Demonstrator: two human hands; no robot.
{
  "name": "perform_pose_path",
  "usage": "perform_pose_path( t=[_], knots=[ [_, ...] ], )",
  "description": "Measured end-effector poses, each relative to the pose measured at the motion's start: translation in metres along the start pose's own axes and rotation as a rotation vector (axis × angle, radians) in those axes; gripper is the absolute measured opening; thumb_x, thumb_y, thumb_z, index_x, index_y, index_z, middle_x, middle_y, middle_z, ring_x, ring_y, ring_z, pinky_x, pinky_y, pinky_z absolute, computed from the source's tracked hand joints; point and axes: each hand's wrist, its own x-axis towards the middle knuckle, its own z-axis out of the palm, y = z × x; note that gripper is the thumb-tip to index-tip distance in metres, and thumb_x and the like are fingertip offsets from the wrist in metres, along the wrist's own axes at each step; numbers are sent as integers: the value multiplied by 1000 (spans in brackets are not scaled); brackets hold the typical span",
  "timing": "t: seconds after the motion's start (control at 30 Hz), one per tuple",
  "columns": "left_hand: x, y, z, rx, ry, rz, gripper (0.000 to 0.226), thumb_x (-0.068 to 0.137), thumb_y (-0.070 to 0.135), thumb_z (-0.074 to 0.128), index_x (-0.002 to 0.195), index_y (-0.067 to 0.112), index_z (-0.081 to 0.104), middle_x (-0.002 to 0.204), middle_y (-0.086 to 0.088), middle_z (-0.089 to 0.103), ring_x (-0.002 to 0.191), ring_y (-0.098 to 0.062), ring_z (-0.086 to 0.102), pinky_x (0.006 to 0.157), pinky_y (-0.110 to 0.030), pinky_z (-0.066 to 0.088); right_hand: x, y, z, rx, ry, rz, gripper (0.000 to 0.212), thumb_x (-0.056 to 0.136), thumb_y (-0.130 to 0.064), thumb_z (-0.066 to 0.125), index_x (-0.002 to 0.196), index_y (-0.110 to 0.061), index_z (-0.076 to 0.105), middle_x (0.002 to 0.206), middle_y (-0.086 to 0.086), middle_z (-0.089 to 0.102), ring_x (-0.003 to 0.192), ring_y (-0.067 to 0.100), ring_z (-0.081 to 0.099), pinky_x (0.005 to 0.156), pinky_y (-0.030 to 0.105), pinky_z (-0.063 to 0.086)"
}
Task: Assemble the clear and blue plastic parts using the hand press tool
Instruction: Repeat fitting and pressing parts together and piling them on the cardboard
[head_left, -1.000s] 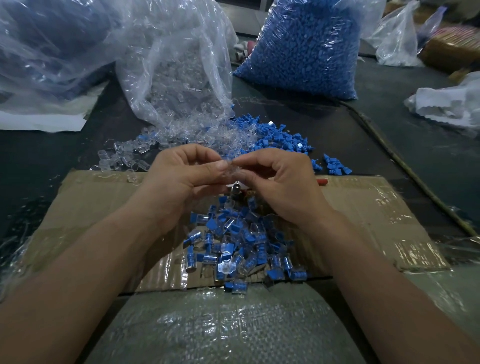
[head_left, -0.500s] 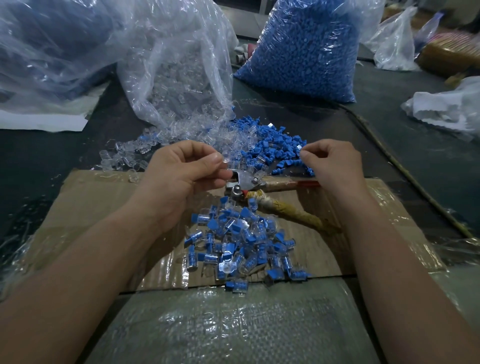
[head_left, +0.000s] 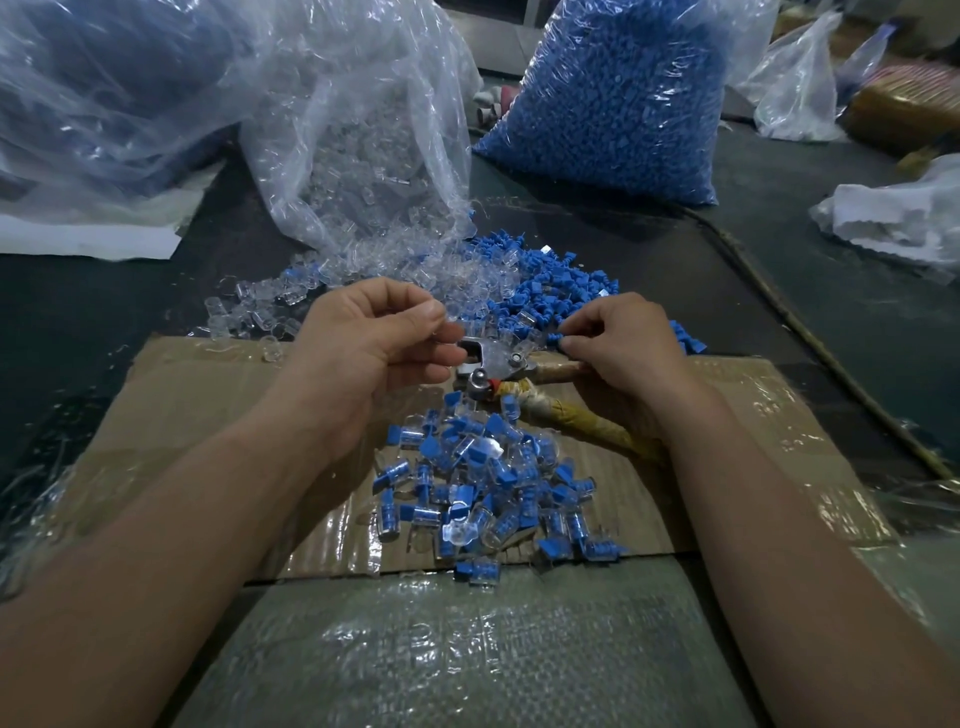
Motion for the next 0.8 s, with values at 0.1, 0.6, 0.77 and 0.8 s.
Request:
perform_pose_path(
  t=[0.1, 0.6, 0.77, 0.8],
  knots=[
    [0, 1, -1, 9, 5, -5, 15, 64, 15, 60, 77, 8, 57, 63, -5, 69, 58, -15, 66, 49, -20, 53, -1, 2, 1, 2, 24, -18, 16, 85, -17, 64, 100, -14, 70, 99, 0, 67, 82, 8, 52, 80, 27, 44],
    [-9, 4, 5, 171, 62, 73, 8, 76, 2, 63, 79, 8, 59, 67, -7, 71, 58, -14, 67, 52, -21, 55, -44, -44, -16, 582, 142, -258, 23, 78, -9, 70, 73, -30, 62, 67, -10, 65, 63, 5, 64, 63, 15, 52],
    [-12, 4, 8, 317, 101, 156, 8, 79, 3, 65, 81, 9, 60, 69, -7, 70, 58, -13, 68, 51, -18, 53, -57, -61, -8, 628, 114, -365, 23, 77, -6, 71, 72, -27, 63, 68, -10, 64, 63, 8, 64, 62, 21, 55],
    [-12, 3, 8, 339, 106, 166, 8, 79, 3, 65, 81, 9, 60, 69, -7, 70, 58, -14, 68, 51, -18, 53, -57, -63, -6, 617, 115, -379, 24, 77, -5, 71, 72, -27, 63, 67, -11, 64, 61, 6, 63, 61, 20, 54]
  ],
)
